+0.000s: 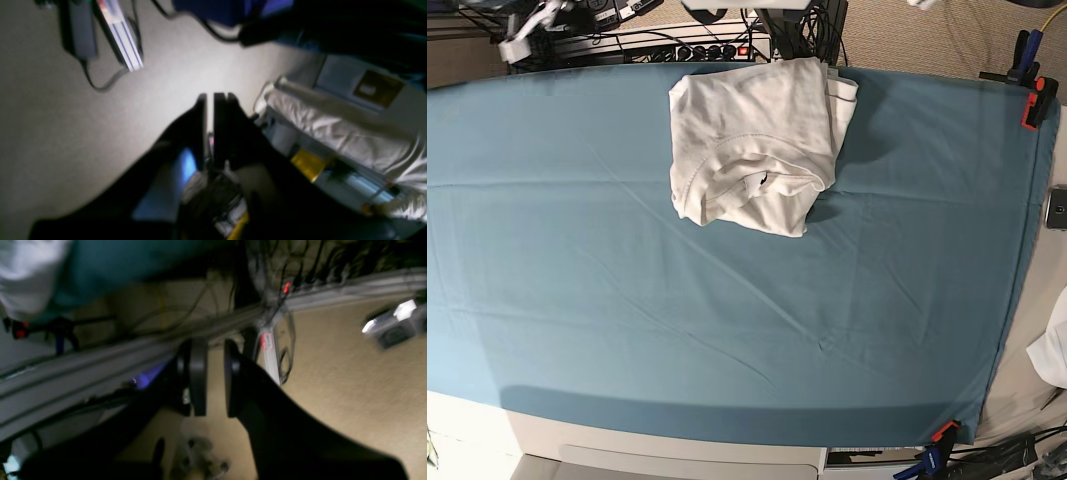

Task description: Fold the T-shirt properly

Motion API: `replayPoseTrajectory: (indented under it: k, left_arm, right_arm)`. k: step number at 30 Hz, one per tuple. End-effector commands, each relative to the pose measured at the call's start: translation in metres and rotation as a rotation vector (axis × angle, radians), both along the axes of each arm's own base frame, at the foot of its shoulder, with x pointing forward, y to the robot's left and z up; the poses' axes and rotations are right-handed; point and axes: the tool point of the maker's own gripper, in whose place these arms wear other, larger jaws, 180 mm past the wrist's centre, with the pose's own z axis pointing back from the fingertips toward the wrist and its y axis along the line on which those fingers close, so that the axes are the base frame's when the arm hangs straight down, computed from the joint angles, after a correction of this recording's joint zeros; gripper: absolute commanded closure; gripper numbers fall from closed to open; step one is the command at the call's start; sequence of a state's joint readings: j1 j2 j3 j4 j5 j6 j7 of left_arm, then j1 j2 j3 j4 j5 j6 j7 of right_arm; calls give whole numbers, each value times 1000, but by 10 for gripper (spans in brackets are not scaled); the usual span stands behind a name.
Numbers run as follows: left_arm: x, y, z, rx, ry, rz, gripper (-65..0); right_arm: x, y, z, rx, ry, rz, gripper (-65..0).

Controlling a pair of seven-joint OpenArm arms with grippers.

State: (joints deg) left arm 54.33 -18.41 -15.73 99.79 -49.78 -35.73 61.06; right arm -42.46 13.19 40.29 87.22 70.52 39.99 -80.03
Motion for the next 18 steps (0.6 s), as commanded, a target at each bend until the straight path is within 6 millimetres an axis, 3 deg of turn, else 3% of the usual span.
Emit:
replayPoseTrajectory:
  k: [1,5,8,13,18]
  left_arm:
    - [-4,0,-4,2,2,-13,-24]
    - [2,3,-43,77,-49,-51,-24]
    - [20,6,-68,116,-135,-43,-24]
    - [49,17,-106,176,-228,-30,-24]
    - [66,50,-151,388,-216,41,-24]
  right_arm:
    - [-10,-5,-7,-18,37,2,-90]
    - [-41,-15,-56,-113,148,-35,-90]
    - [-48,-26,-87,-191,145,-88,-90]
    - [-41,-28,-134,-275,135,-87,-90]
    - [-10,-12,-169,-297,91,-45,-90]
